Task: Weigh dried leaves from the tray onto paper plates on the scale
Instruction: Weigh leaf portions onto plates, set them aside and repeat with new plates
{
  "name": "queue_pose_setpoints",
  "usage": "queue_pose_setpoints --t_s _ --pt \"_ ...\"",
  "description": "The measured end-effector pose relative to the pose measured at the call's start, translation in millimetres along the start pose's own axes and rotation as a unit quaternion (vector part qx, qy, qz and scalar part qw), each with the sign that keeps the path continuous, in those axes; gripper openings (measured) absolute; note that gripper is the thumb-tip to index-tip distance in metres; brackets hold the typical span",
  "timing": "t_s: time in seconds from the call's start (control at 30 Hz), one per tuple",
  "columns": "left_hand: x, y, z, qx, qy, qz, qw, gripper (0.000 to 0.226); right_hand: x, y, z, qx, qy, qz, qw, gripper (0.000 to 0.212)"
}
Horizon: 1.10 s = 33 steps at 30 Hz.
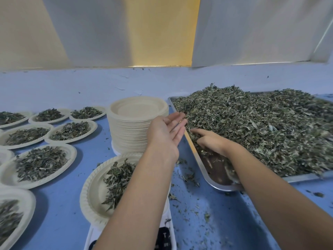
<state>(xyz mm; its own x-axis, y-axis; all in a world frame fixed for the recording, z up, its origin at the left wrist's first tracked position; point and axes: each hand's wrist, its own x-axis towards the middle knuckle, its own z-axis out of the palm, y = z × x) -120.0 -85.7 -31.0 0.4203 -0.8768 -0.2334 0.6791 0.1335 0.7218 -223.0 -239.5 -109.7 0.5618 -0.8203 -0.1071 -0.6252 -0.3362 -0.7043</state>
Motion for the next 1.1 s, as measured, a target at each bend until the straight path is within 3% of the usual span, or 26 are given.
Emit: queue_pose_setpoints --t_s 0.1,0.23,0.33,0.47,0.63,0.7,0.77,0.83,0.9,1.03,1.1 --pt "-1 0 0 -0.001 -0.002 0.000 1.000 0.033 2 -2 6 -0.045 -0.058 0.006 0.997 0.069" --pt "-3 -3 0 0.001 -0.002 -0.004 1.000 0.032 9 0 13 -0.189 -0.068 -0.034 0.979 0.057" --pt "-5 -4 -1 0.002 0.000 -0.009 1.000 0.032 5 -2 14 -0.266 -0.015 -0.062 0.962 0.050" --pt "-6 -4 1 0.003 0.006 -0.015 1.000 0.032 -3 -13 15 -0.353 0.063 -0.072 0.931 0.026" --pt "-7 -8 1 0.019 0.041 -0.021 0.999 0.031 -7 -19 16 -0.330 0.121 -0.043 0.935 0.020" --pt "-5 -9 -1 0.017 0.057 -0.032 0.998 0.030 -7 -15 12 -0.228 0.160 -0.005 0.960 0.023" --pt "-3 -10 -3 0.018 0.071 -0.047 0.996 0.033 -10 -14 7 0.012 0.219 0.054 0.974 0.023" --pt "-1 -12 -4 0.023 0.084 -0.059 0.994 0.036 -17 -16 2 0.288 0.238 0.107 0.922 0.033" --pt "-1 -13 -5 0.029 0.088 -0.068 0.993 0.037 -27 -19 -4 0.451 0.233 0.131 0.851 0.040" --pt "-3 -13 -6 0.029 0.072 -0.074 0.994 0.040 -42 -30 -11 0.675 0.163 0.101 0.712 0.020" --pt "-5 -9 -7 0.021 0.054 -0.068 0.996 0.041 -51 -43 -10 0.725 0.102 0.060 0.678 0.007"
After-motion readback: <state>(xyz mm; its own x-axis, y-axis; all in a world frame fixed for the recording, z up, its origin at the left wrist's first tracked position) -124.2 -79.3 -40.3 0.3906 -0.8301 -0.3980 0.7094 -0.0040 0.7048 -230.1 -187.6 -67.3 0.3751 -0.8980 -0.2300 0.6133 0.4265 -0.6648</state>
